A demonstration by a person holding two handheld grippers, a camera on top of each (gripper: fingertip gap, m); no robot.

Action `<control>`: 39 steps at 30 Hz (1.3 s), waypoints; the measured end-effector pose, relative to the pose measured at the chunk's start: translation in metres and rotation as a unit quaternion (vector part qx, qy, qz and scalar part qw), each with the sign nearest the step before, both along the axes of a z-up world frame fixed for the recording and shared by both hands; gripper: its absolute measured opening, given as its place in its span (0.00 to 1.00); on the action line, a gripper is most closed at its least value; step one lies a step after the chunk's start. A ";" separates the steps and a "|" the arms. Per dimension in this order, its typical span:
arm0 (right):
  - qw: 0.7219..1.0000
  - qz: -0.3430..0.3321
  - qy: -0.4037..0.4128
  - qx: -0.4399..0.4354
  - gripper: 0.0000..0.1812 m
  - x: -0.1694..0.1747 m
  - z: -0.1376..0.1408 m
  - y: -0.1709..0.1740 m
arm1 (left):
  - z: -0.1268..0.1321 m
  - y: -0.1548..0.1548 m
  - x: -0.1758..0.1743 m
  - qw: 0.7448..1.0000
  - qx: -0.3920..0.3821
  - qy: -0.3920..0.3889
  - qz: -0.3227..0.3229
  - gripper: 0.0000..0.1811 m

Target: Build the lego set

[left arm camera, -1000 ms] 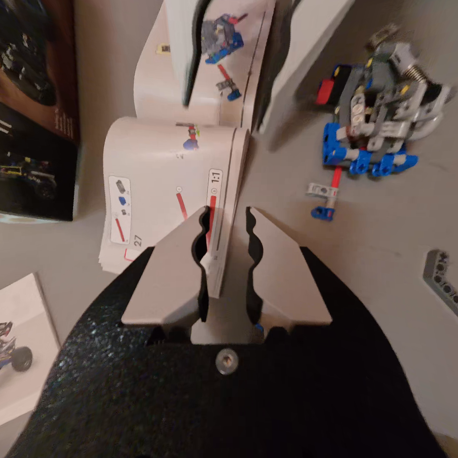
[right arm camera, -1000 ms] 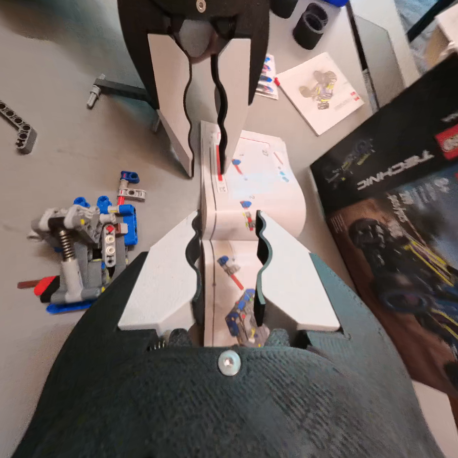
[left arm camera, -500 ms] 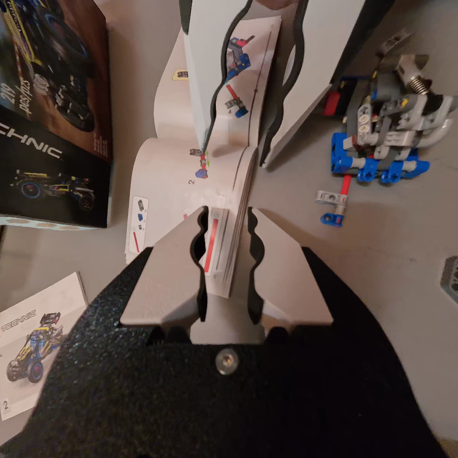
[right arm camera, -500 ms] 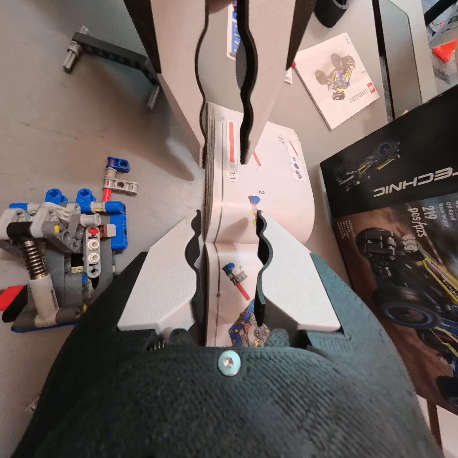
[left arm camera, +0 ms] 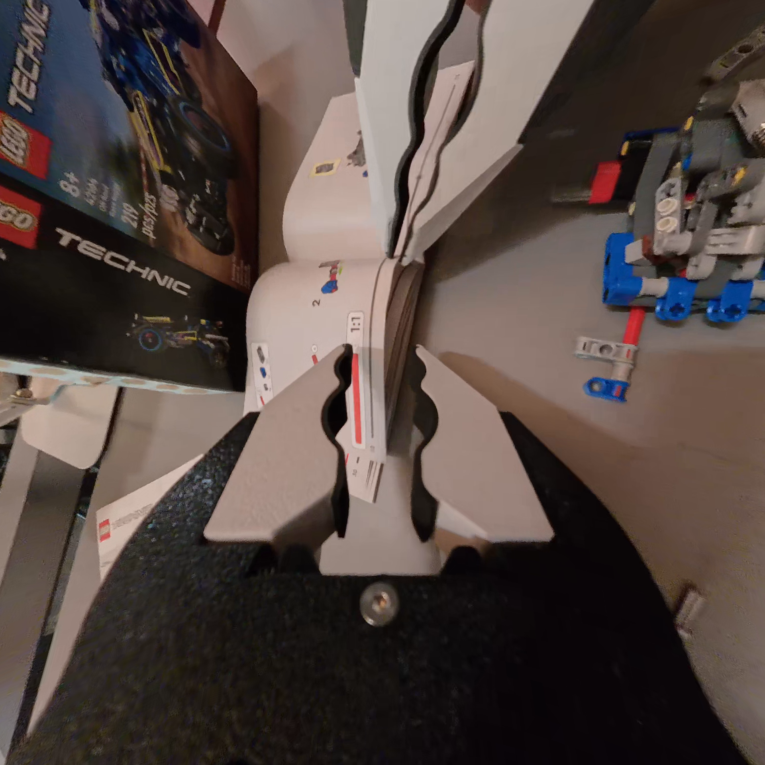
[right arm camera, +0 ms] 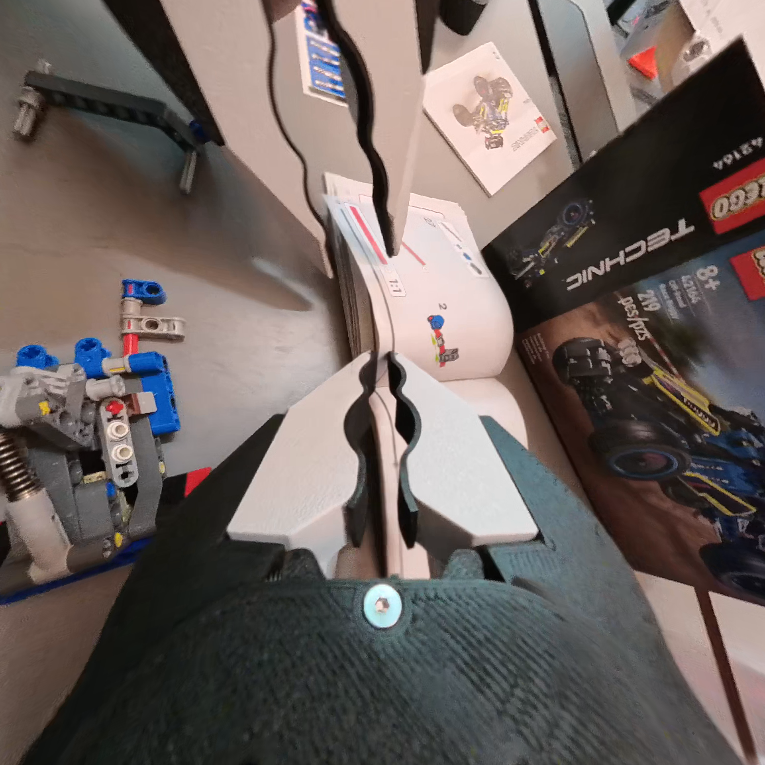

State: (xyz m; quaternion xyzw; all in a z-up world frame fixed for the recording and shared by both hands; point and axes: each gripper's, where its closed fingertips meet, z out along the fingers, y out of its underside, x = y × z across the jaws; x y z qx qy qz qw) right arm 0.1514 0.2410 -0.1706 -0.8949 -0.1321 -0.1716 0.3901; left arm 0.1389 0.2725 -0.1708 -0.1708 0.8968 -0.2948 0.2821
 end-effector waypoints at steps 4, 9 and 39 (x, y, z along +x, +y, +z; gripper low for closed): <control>0.998 -0.034 0.037 0.029 0.00 0.005 0.002 0.000 | 0.005 -0.008 0.008 0.998 0.020 -0.052 0.005 0.13; 0.985 -0.074 0.138 0.075 0.00 0.004 0.009 -0.003 | 0.012 0.003 0.023 0.974 0.159 -0.162 0.017 0.03; 0.995 -0.095 -0.007 0.038 0.00 0.048 -0.024 -0.089 | 0.014 -0.074 0.048 0.970 0.132 -0.203 -0.011 0.00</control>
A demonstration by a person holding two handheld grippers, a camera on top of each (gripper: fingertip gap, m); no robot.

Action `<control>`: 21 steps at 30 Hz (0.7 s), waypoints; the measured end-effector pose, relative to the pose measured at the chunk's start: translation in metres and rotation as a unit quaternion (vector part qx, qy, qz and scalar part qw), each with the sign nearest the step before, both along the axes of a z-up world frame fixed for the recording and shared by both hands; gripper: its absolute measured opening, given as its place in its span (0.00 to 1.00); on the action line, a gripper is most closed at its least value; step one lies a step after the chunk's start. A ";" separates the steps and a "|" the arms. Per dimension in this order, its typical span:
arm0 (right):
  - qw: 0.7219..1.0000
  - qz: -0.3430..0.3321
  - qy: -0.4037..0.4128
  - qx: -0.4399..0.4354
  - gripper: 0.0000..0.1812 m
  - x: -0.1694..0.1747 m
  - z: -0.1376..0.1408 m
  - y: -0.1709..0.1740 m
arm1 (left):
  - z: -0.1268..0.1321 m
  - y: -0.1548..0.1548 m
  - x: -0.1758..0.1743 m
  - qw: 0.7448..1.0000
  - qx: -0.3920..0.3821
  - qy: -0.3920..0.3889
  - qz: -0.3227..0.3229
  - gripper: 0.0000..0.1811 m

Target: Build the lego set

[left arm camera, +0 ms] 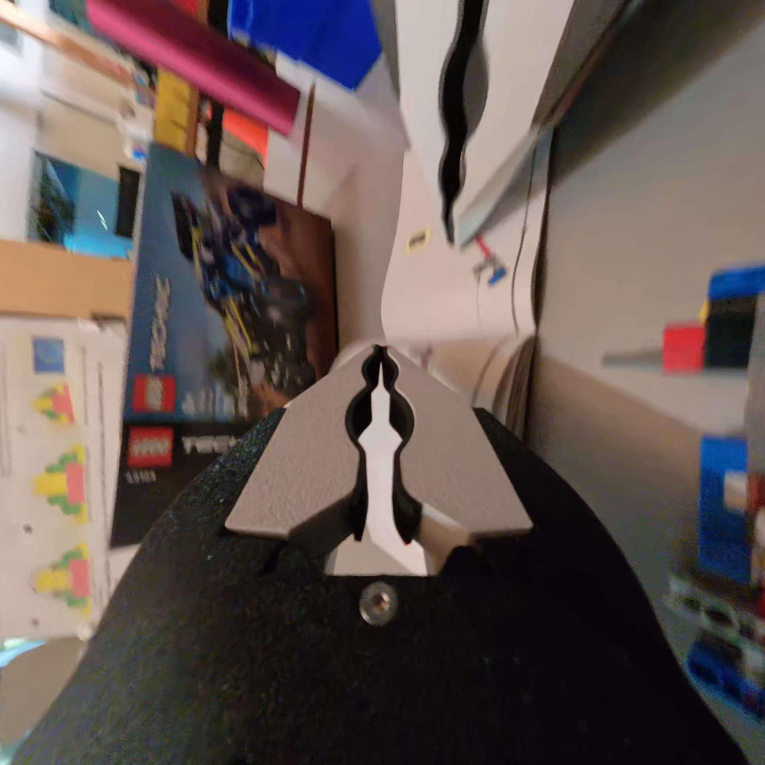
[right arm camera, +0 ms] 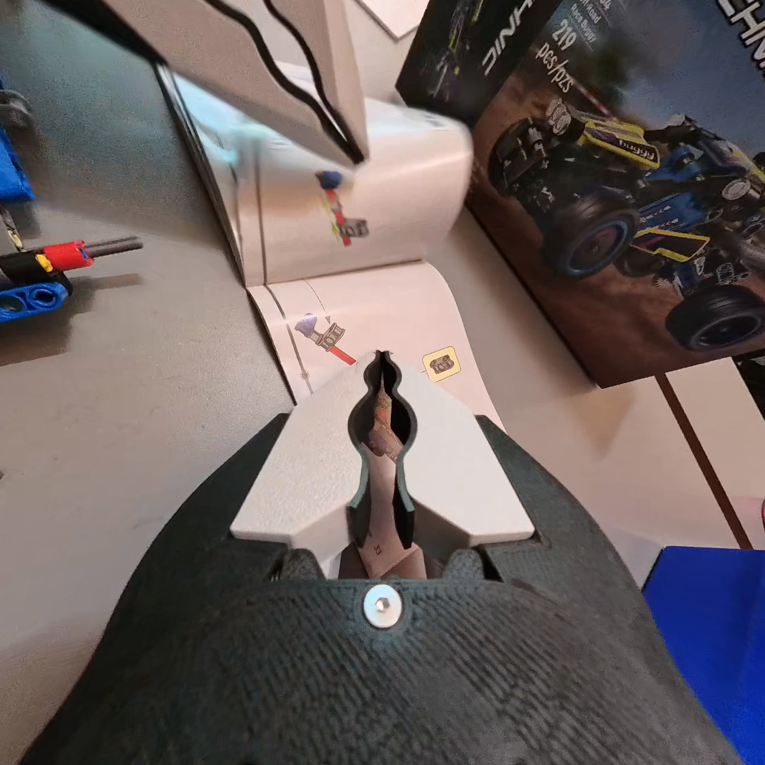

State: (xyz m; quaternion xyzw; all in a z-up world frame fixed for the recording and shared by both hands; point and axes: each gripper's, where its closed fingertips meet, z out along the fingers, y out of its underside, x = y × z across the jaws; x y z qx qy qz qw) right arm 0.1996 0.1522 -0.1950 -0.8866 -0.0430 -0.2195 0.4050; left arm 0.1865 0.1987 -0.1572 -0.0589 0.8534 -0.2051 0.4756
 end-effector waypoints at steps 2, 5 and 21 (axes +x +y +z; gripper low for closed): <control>1.000 -0.005 -0.003 0.000 0.00 0.001 0.000 0.000 | 0.002 -0.025 0.002 0.999 0.018 -0.006 -0.027 0.00; 1.000 -0.007 -0.007 0.000 0.00 0.001 0.000 0.000 | 0.003 -0.027 -0.003 0.999 0.024 0.012 -0.034 0.00; 0.990 0.129 -0.018 0.047 0.17 -0.058 0.030 0.063 | -0.011 0.060 -0.062 0.968 -0.146 0.202 -0.018 0.17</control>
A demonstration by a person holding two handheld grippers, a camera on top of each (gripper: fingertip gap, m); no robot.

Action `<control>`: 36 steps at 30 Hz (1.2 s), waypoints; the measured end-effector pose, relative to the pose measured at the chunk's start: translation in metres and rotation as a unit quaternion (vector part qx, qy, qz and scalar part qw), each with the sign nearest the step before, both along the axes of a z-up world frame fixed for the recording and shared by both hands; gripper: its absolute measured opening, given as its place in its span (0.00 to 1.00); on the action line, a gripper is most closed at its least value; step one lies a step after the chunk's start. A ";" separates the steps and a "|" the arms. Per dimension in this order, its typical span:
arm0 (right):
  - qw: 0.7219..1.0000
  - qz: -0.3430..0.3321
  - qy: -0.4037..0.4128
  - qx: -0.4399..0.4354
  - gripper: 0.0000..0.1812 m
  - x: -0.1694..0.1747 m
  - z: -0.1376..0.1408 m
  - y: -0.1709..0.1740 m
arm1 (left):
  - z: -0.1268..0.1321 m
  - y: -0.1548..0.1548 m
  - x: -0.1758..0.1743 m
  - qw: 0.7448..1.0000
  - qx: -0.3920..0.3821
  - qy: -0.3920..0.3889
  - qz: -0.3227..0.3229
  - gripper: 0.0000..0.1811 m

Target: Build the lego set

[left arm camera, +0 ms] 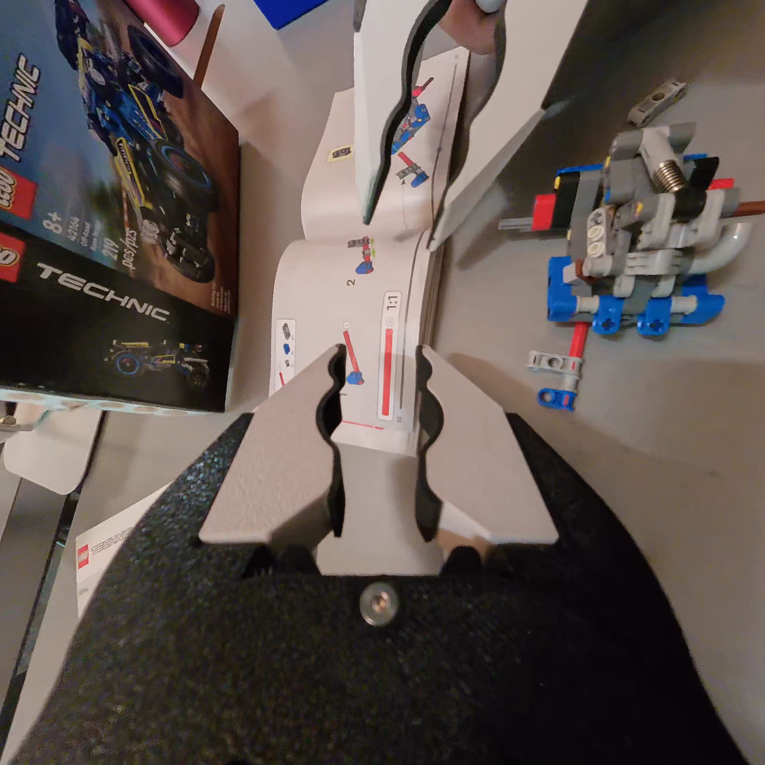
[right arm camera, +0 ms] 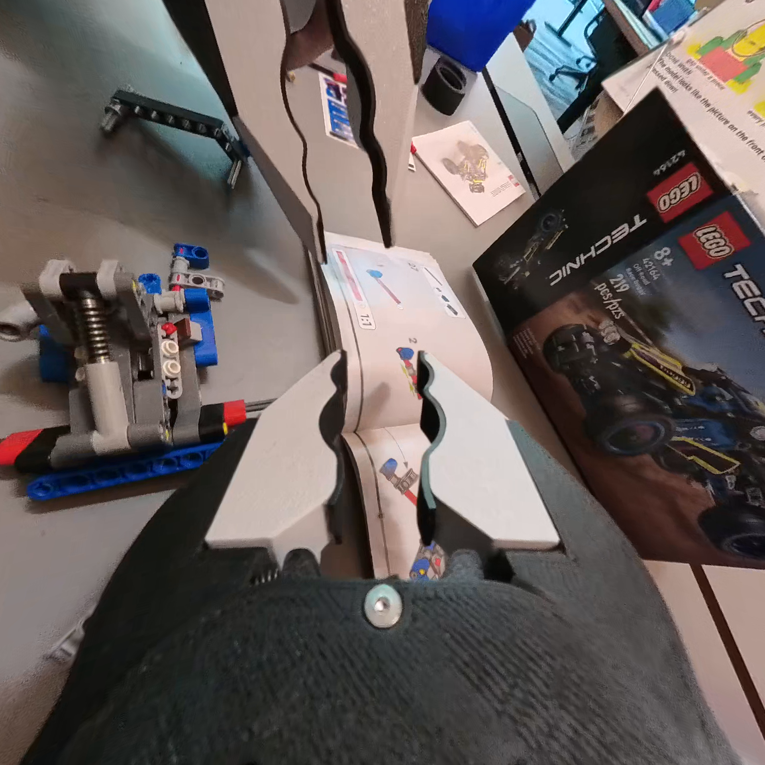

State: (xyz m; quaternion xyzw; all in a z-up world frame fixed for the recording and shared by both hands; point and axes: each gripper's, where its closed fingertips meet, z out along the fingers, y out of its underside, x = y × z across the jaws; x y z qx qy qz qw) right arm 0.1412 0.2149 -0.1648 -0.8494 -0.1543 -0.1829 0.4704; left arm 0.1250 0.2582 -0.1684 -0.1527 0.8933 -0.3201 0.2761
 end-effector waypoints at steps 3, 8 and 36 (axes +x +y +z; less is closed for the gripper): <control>0.999 0.003 0.010 -0.036 0.18 0.000 -0.008 -0.002 | -0.001 -0.002 -0.002 1.000 0.001 0.000 -0.006 0.17; 0.999 0.011 0.006 -0.053 0.13 -0.003 -0.013 -0.002 | 0.002 -0.003 -0.005 1.000 0.005 -0.009 -0.010 0.16; 0.963 -0.078 0.254 0.045 0.06 0.000 0.012 -0.031 | 0.042 -0.029 0.044 0.880 0.337 -0.335 -0.008 0.00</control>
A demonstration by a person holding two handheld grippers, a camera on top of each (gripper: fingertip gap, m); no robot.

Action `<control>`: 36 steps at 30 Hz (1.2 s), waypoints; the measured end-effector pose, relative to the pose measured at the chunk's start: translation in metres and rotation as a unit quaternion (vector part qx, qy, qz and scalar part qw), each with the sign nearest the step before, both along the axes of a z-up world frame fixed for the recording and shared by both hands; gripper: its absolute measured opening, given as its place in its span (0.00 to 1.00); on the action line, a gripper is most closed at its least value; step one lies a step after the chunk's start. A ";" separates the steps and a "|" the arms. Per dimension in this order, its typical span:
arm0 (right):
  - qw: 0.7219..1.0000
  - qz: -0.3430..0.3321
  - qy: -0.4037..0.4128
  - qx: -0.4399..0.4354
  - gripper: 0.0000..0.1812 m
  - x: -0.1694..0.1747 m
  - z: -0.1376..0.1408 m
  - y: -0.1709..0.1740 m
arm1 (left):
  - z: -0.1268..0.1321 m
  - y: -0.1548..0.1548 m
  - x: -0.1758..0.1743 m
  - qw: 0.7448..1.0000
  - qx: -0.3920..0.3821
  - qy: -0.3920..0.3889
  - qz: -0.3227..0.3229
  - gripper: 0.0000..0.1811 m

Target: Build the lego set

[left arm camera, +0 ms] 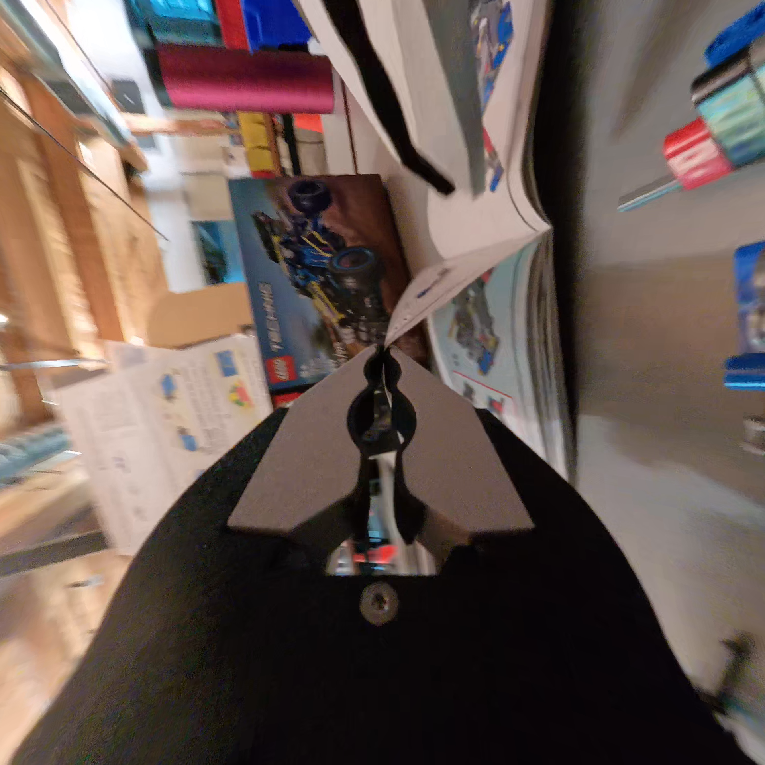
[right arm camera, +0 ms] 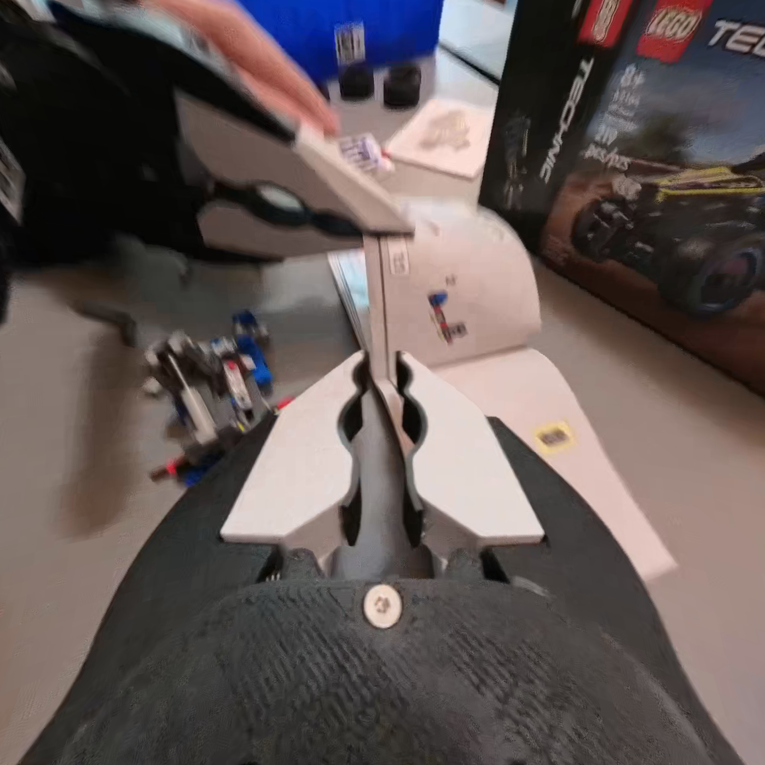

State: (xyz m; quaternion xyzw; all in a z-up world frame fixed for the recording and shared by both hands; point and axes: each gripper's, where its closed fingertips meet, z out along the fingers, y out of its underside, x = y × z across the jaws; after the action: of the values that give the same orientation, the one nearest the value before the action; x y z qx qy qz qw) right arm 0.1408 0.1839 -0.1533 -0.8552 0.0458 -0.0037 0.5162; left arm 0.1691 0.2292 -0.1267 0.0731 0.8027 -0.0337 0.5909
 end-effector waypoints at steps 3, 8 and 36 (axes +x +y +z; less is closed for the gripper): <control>0.985 -0.082 -0.129 -0.081 0.00 0.049 -0.004 -0.035 | 0.015 -0.026 0.002 0.992 0.080 -0.070 -0.074 0.00; 0.977 -0.091 -0.137 -0.135 0.00 0.071 -0.039 -0.046 | 0.000 -0.083 0.009 0.978 0.119 -0.066 -0.156 0.03; 0.963 -0.094 -0.205 -0.145 0.00 0.071 -0.043 -0.072 | -0.042 -0.112 -0.025 0.903 -0.291 0.311 -0.062 0.07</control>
State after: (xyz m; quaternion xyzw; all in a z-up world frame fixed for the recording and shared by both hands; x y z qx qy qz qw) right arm 0.2116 0.1123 -0.1960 -0.8935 0.0181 -0.2341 0.3828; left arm 0.1445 0.1169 -0.1682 -0.0664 0.8941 -0.3230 0.3031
